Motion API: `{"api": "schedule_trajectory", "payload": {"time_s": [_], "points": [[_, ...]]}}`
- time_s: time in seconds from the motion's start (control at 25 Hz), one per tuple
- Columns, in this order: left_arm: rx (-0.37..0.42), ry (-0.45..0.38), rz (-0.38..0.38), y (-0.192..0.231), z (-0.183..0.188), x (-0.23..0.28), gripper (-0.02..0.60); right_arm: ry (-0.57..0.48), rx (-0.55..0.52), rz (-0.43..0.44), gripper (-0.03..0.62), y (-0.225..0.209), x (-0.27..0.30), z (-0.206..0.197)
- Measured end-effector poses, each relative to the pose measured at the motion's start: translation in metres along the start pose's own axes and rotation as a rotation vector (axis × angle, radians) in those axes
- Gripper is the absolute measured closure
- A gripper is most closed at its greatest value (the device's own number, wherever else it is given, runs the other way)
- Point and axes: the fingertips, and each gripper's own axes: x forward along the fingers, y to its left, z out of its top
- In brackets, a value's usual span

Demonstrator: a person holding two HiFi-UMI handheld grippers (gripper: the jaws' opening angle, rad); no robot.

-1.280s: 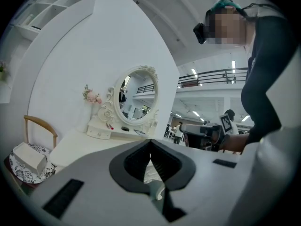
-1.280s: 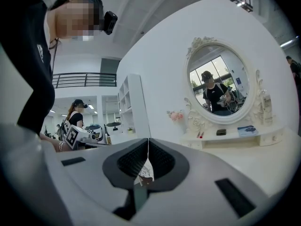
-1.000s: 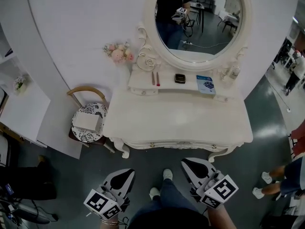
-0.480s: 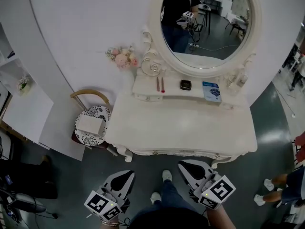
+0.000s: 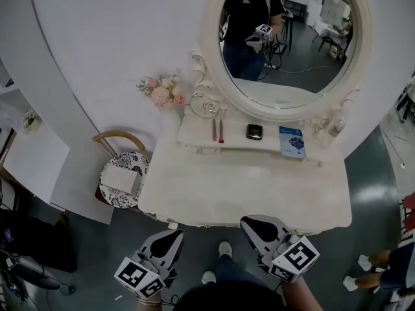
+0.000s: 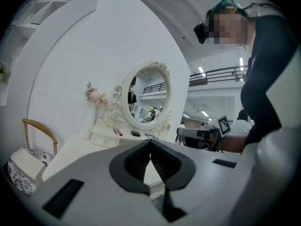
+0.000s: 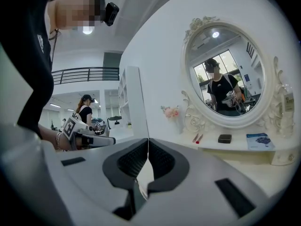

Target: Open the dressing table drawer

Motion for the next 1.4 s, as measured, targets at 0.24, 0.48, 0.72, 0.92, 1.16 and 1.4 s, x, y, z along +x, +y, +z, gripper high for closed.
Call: {"api": "schedule_trajectory", "payload": {"time_s": [0.24,0.48,0.72,0.92,1.16,1.4], "points": [[0.002,-0.012,0.056,0.016,0.021,0.03,0.565,0.013,-0.005,0.019,0.576,-0.037,0.018,0.012],[-0.002,-0.008,0.103,0.027,0.028,0.049,0.565,0.028,-0.007,0.029,0.576,-0.07,0.035,0.014],[-0.016,0.006,0.14,0.038,0.023,0.063,0.565,0.041,-0.011,0.059,0.574,-0.088,0.046,0.011],[-0.025,0.014,0.147,0.042,0.021,0.082,0.565,0.054,-0.004,0.089,0.576,-0.097,0.052,0.007],[-0.032,0.023,0.142,0.042,0.013,0.103,0.565,0.077,0.003,0.127,0.576,-0.102,0.053,0.001],[-0.048,0.029,0.145,0.044,0.006,0.114,0.565,0.101,0.015,0.134,0.576,-0.108,0.048,-0.009]]}}
